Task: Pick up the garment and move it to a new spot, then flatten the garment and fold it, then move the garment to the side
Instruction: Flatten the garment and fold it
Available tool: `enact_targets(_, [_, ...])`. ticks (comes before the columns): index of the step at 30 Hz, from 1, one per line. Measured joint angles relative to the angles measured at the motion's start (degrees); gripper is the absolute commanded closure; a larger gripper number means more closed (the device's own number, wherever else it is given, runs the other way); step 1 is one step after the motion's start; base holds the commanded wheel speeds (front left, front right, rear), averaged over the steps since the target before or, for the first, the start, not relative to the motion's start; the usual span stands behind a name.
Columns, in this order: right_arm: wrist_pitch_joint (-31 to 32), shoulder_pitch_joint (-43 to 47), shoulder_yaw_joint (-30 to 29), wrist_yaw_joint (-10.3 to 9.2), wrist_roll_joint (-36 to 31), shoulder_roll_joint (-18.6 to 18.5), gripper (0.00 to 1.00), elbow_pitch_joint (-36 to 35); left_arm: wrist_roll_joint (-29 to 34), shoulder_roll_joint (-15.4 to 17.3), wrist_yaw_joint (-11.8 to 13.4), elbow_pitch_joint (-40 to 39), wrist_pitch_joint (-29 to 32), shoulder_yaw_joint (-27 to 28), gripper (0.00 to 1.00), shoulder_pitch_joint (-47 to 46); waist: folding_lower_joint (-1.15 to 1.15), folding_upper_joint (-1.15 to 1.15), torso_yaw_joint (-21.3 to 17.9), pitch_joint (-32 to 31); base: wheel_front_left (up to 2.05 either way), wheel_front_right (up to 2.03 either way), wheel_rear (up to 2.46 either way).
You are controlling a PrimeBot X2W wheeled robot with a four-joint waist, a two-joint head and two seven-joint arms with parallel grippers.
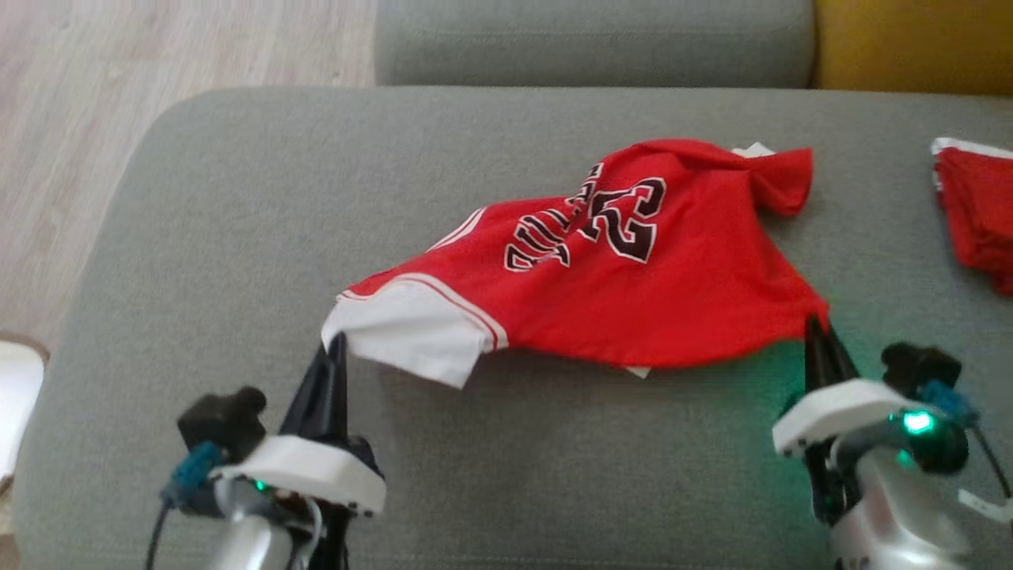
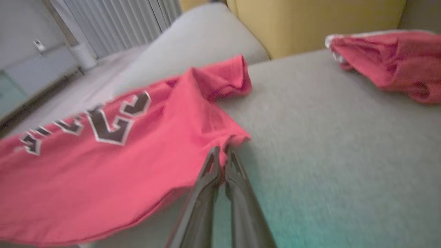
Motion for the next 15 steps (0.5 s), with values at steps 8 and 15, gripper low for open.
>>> enact_targets(8, [-0.57,2.78,5.34,0.00,6.31,0.07,1.00,-25.79,2.32,3.96,0.02,-13.40,-0.41,2.04,1.00,-4.87,0.00,0.00,-3.30,-3.22,0.00,0.00,0.00])
enact_targets(15, [1.58,9.41,3.52,0.00,6.44,0.07,1.00,-51.96,5.78,8.38,0.44,-27.86,3.92,3.42,1.00,-10.91,0.00,0.00,-6.05,-4.48,0.00,0.00,0.00])
